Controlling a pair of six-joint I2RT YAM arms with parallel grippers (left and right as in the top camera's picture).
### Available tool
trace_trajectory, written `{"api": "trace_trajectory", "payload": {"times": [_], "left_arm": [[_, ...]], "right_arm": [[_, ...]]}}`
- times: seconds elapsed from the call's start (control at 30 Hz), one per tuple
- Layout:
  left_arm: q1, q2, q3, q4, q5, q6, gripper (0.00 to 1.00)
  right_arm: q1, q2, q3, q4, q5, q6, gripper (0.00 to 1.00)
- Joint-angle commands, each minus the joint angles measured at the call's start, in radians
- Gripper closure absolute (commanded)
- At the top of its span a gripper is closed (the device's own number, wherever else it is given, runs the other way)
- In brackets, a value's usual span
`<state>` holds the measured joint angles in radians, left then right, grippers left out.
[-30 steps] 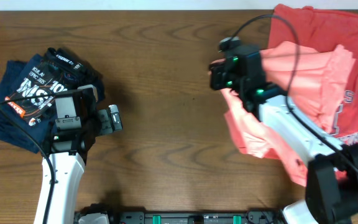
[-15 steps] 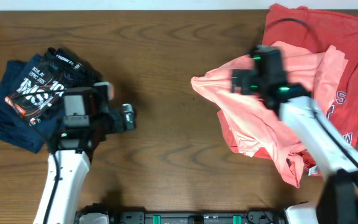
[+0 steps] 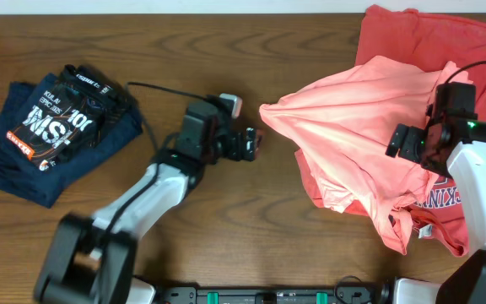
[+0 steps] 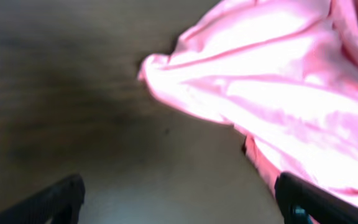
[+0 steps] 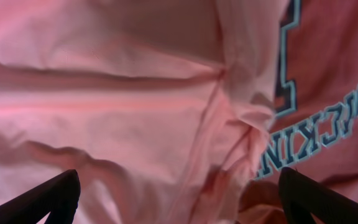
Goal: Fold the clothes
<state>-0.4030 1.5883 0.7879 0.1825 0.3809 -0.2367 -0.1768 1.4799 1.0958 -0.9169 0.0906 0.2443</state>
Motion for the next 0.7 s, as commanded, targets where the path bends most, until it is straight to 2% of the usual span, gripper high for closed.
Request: {"api": "trace_trajectory", "payload": {"times": [0.0,0.13,0.5,0.57,0.67], "left_arm": [[-0.007,0.134,0.010,0.148,0.001,-0.085,0.02],[-0.007,0.276,0.053,0.262,0.001,-0.109,0.02],[-0.016,0.511,0.267,0.261,0.001,-0.109,0.01],[-0.028,0.534,0.280,0.262,-0.003,-0.109,0.07],[-0.049,0.557,0.288,0.275,-0.027,-0.109,0.32]], "right_arm": [[-0.008,-0.010,0.002,-0.011,-0.019,-0.005,0.01],[-0.007,-0.010,0.002,-0.026,-0.020,-0.006,0.01],[-0.007,-0.010,0.002,-0.030,-0.020,-0.006,0.01],[-0.007,-0.010,0.002,-0.028,-0.020,-0.005,0.01],[-0.007,-0.010,0.002,-0.026,-0.020,-0.006,0.01]]}}
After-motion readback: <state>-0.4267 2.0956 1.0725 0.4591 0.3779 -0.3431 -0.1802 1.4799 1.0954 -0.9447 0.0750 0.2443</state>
